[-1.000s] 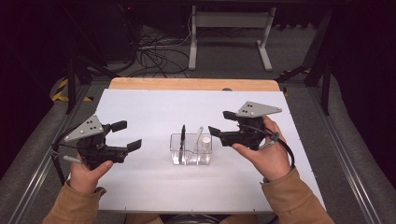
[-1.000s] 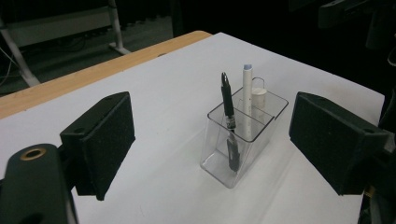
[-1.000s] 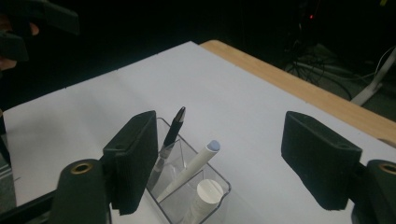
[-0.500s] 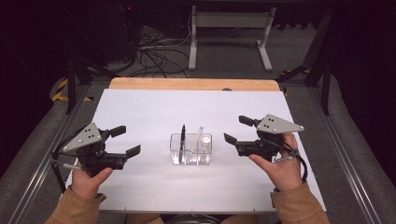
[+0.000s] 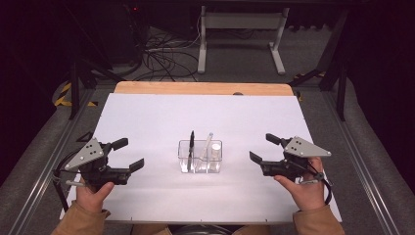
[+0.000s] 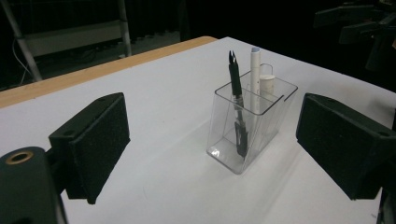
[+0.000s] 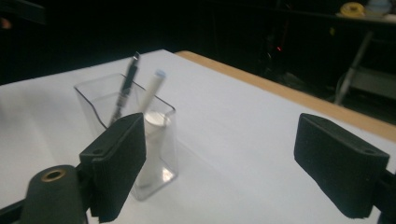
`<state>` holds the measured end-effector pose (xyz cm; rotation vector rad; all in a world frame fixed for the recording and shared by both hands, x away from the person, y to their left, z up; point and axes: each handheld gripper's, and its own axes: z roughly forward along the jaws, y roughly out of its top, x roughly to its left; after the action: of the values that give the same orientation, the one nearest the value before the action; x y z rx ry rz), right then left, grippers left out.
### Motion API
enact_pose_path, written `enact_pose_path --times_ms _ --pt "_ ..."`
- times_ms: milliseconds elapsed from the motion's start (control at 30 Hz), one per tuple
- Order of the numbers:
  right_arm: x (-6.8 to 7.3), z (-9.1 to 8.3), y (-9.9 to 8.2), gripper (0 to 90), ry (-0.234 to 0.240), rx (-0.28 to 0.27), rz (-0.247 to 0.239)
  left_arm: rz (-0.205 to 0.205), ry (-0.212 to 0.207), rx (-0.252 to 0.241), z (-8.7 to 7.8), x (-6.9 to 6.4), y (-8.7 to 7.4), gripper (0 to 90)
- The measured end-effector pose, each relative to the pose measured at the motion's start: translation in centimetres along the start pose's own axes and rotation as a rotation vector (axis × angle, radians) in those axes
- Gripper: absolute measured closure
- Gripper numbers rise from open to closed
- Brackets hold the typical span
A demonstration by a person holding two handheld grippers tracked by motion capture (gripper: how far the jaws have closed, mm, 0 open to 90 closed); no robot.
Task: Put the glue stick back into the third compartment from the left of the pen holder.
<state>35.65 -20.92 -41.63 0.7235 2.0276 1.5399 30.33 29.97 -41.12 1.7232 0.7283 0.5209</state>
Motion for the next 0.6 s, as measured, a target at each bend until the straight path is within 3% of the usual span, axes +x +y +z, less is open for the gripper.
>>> enact_pose_path --times_ms 300,467,600 --pt "-0.3 -0.4 -3.1 17.8 0.009 -0.009 0.025 0.022 0.01 0.012 -0.1 0.1 -1.8 7.0" --pt "-0.3 -0.1 -4.3 17.8 0.018 0.044 0.019 0.037 0.017 0.009 0.1 0.1 -3.0 6.7" --pt "-0.3 0.2 -5.0 17.8 0.01 0.061 0.013 0.027 0.018 0.019 0.4 0.3 -3.7 6.6"
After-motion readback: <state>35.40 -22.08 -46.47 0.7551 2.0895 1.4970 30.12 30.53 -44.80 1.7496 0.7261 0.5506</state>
